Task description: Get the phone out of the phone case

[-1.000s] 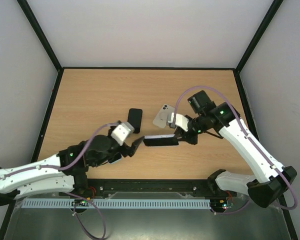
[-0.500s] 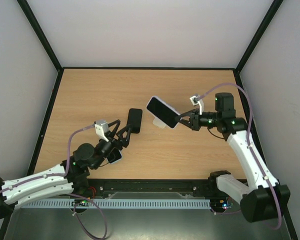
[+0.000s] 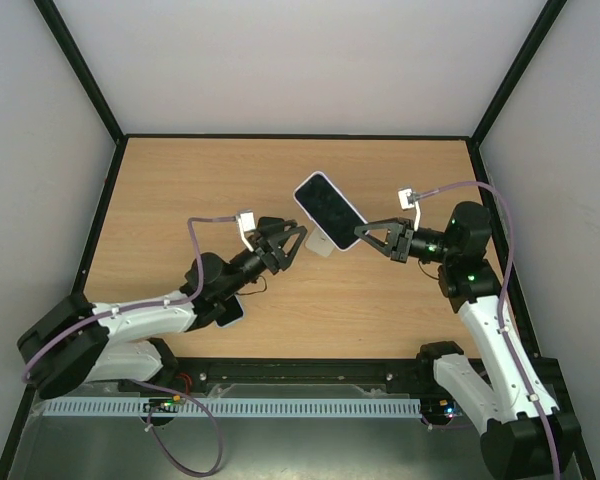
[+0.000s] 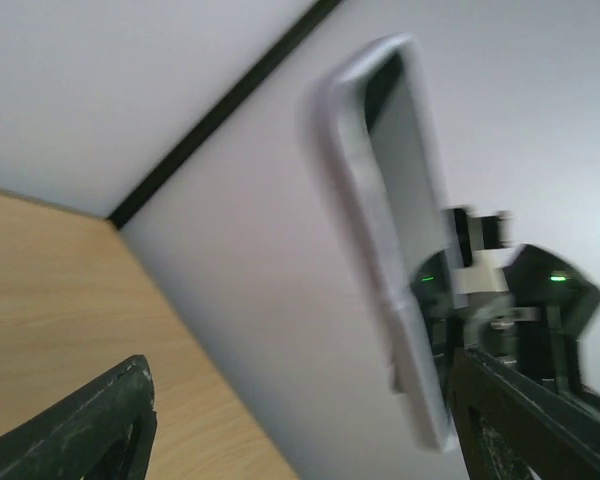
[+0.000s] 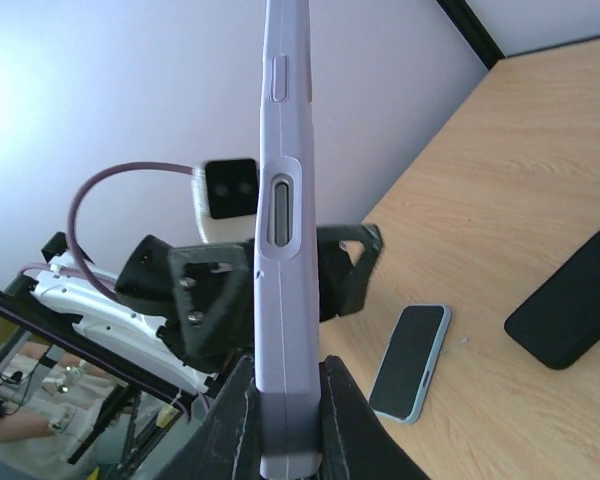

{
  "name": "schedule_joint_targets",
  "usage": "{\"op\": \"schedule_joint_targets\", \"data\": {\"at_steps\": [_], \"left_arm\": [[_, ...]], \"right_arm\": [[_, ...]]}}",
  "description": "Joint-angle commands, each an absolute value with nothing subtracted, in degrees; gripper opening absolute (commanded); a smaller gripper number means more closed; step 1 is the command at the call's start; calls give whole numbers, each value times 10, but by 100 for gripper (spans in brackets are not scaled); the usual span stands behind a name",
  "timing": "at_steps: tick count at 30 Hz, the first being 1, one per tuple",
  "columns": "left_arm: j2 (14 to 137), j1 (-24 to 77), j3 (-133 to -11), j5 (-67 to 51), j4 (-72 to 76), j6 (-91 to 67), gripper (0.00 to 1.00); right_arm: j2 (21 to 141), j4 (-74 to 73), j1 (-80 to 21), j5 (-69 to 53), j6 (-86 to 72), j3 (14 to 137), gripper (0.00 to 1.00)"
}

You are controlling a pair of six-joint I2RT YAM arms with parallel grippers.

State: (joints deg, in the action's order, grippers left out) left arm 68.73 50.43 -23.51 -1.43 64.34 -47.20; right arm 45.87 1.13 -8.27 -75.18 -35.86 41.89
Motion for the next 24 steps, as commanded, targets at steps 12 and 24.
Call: {"op": "schedule_joint_targets", "data": {"at_steps": [12, 24], "left_arm": [[814, 497, -345, -92, 850, -521, 69], [829, 494, -334, -128, 942, -523, 25]], "right_arm": [[447, 67, -82, -785, -387, 402, 2], [434, 65, -82, -772, -376, 383, 2]]}}
